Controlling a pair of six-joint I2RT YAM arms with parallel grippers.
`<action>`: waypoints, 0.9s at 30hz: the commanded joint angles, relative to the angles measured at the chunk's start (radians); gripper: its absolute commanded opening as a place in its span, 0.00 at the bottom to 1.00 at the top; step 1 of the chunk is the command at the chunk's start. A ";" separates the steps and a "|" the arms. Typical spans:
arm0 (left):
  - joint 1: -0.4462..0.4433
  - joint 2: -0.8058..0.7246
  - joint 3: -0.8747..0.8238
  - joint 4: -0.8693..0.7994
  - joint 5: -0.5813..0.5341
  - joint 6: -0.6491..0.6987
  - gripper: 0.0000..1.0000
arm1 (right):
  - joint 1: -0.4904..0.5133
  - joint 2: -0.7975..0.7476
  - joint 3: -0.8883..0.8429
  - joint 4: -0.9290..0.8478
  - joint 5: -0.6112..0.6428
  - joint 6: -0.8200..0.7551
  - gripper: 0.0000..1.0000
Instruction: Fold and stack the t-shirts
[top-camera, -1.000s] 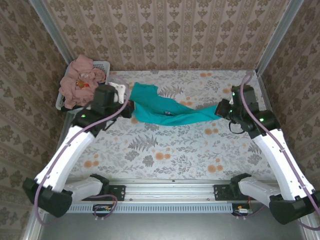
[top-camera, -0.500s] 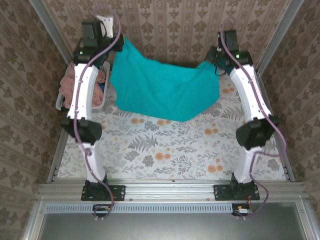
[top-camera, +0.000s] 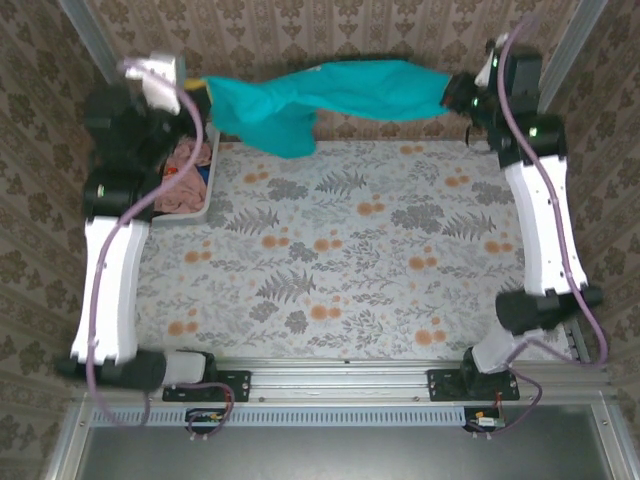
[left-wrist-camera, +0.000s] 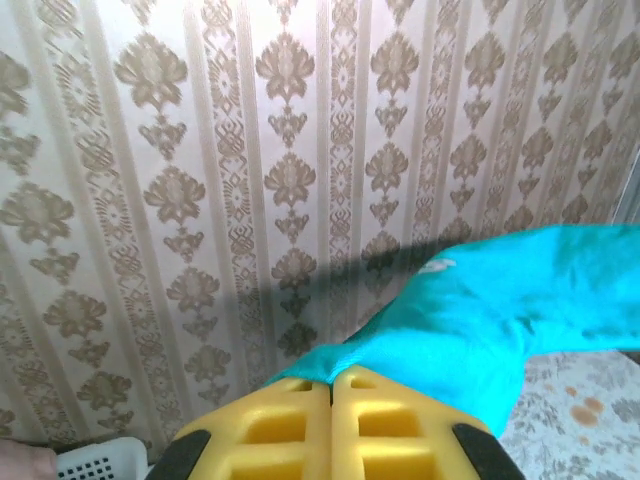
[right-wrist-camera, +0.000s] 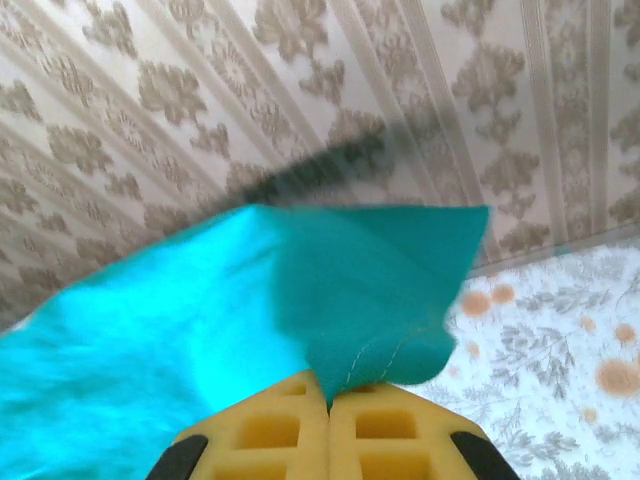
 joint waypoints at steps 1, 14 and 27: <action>-0.046 -0.155 -0.379 0.172 -0.086 -0.038 0.00 | -0.001 -0.103 -0.383 0.151 -0.050 0.014 0.00; -0.253 -0.451 -1.106 -0.003 -0.229 -0.368 0.07 | -0.186 -0.251 -1.120 0.149 -0.018 0.010 0.09; -0.256 -0.125 -0.868 0.129 -0.128 -0.265 0.64 | -0.098 -0.403 -1.024 0.061 -0.026 0.034 0.54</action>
